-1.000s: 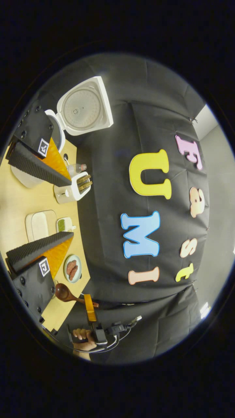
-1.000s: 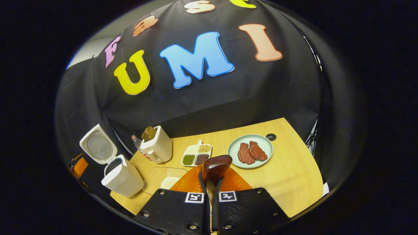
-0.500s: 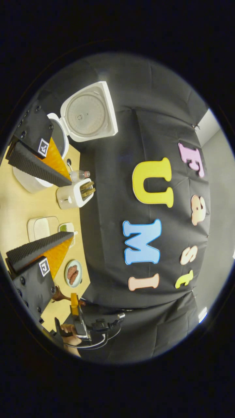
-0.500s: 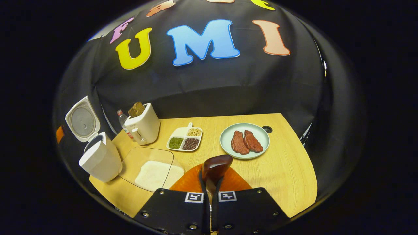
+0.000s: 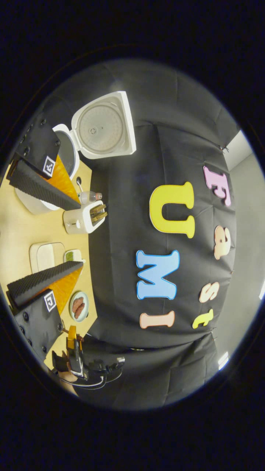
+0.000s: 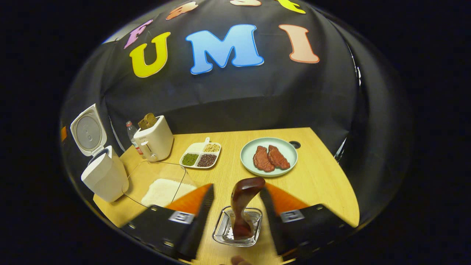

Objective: Close the left gripper, press the button to open the rice cooker; take a wooden spoon from the chopstick holder with the right hand, scoop a spoonful of rice and pour it into the rice cooker, then put the wooden spoon back into the chopstick holder.

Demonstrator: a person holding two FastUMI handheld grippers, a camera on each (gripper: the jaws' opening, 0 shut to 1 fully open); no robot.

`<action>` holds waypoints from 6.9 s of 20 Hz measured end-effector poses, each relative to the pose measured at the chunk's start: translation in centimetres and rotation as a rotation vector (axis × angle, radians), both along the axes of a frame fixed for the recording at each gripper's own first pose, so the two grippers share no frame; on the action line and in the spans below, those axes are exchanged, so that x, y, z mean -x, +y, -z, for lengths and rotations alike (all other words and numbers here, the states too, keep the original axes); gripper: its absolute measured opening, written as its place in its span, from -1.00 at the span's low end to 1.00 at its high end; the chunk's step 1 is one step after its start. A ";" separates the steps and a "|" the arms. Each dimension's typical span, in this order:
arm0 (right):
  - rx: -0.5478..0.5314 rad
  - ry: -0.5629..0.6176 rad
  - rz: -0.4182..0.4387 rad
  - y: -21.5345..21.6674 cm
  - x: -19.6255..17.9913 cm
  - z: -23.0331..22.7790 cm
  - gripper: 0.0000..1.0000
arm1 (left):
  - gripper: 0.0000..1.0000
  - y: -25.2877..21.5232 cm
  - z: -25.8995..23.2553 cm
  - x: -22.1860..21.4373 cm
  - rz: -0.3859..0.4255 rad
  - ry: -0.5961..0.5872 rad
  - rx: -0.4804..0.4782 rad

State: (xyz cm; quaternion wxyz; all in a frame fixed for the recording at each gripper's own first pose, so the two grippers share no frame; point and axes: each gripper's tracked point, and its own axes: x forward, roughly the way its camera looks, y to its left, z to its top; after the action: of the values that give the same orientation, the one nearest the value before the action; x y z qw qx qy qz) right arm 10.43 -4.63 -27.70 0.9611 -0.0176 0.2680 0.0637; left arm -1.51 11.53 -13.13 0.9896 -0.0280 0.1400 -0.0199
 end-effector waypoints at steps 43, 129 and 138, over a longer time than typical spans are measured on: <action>-0.090 -0.407 0.000 7.5 1.2 -21.9 0.96 | 1.00 33.3 -9.6 -13.0 -0.849 -0.034 -0.112; -0.118 -0.374 0.021 5.9 6.5 -20.9 0.96 | 0.90 22.1 14.0 -6.7 -0.761 0.439 0.074; -0.091 -0.427 0.007 6.1 6.5 -23.2 0.96 | 0.90 14.6 -0.5 -9.8 -0.507 0.045 0.062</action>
State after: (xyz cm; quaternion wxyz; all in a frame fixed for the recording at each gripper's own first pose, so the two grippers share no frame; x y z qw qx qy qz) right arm 3.92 1.50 -4.54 0.9961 0.0138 0.0550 0.0674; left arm 8.30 26.08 -12.67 0.9582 -0.0931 0.1500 0.2253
